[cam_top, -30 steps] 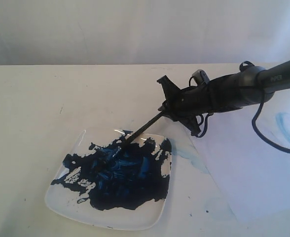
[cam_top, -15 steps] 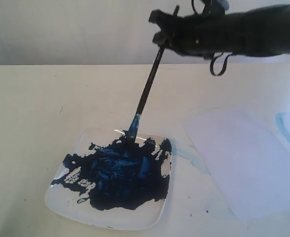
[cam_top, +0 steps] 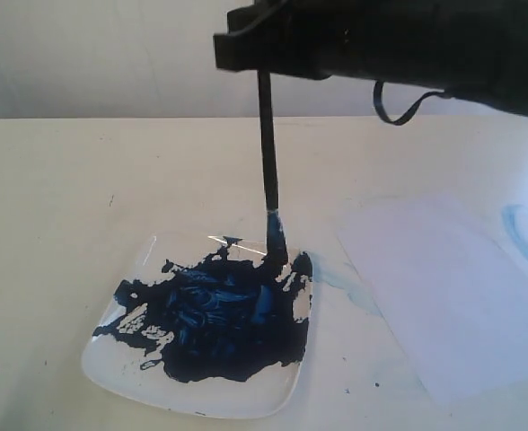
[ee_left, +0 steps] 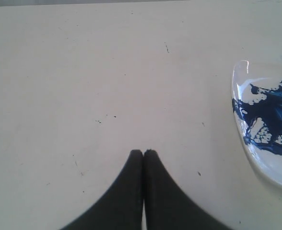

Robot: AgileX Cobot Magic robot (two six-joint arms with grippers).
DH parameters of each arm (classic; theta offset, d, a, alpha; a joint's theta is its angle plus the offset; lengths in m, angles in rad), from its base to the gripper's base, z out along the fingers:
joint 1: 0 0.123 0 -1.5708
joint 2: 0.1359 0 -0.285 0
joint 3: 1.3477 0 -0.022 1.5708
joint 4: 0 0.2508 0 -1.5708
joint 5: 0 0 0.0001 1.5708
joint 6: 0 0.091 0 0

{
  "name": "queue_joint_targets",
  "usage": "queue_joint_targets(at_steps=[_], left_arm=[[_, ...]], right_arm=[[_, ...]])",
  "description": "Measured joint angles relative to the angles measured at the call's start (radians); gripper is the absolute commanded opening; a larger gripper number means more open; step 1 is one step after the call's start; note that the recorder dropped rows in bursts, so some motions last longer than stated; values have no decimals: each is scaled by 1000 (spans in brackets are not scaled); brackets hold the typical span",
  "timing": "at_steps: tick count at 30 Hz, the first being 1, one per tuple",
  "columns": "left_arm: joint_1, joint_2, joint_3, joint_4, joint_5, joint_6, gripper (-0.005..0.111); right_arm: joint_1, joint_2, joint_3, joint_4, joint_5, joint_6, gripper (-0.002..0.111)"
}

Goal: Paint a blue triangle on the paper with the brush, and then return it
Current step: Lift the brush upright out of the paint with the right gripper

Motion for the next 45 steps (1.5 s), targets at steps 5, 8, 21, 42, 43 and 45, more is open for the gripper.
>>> queue_joint_targets(at_steps=[5, 8, 21, 42, 43, 45], left_arm=[[0, 0, 0, 0, 0, 0, 0], [0, 0, 0, 0, 0, 0, 0], [0, 0, 0, 0, 0, 0, 0], [0, 0, 0, 0, 0, 0, 0], [0, 0, 0, 0, 0, 0, 0], [0, 0, 0, 0, 0, 0, 0]], right_arm=[[38, 58, 4, 8, 3, -51, 0], [38, 95, 4, 10, -12, -50, 0], [-26, 116, -57, 20, 241, -118, 0], [-105, 116, -66, 20, 582, -132, 0], [-105, 116, -57, 20, 582, -143, 0], [-105, 116, -18, 19, 577, -178, 0]])
